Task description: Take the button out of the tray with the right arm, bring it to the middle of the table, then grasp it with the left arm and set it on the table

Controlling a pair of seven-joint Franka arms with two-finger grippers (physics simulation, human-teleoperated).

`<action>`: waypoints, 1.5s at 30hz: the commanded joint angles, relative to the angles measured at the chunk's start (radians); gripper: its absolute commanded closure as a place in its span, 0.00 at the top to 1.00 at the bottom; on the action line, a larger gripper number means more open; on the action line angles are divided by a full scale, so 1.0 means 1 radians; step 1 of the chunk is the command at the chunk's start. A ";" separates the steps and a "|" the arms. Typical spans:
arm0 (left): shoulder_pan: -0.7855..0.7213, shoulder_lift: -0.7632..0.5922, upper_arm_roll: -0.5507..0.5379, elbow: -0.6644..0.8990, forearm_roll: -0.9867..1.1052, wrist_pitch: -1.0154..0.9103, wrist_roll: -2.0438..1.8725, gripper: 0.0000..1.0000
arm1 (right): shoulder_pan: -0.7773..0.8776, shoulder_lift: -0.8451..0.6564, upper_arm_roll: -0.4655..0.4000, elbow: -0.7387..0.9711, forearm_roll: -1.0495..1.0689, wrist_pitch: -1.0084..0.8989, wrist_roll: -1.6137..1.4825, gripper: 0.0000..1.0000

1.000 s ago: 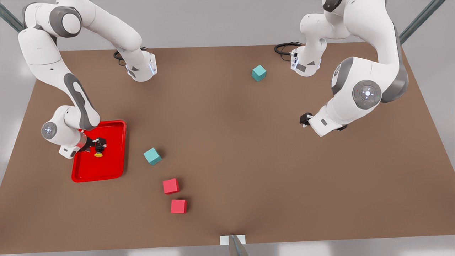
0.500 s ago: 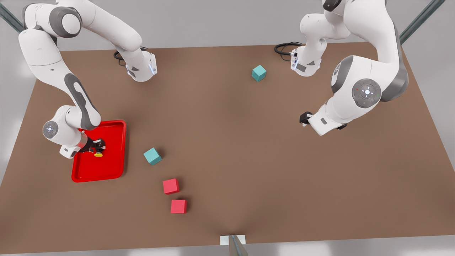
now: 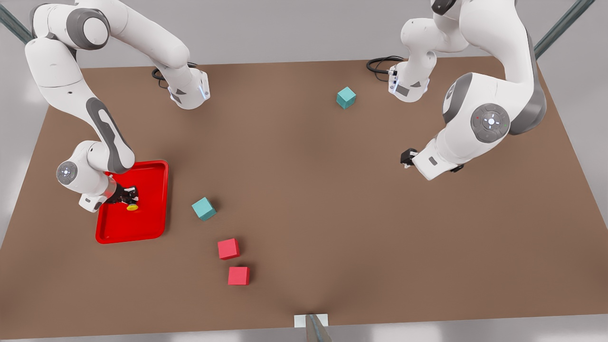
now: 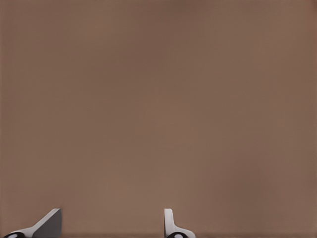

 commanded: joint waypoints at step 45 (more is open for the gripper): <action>0.011 0.009 0.009 0.004 0.008 0.009 -0.006 1.00 | 1.339 0.524 -0.282 1.315 0.478 -0.763 1.475 1.00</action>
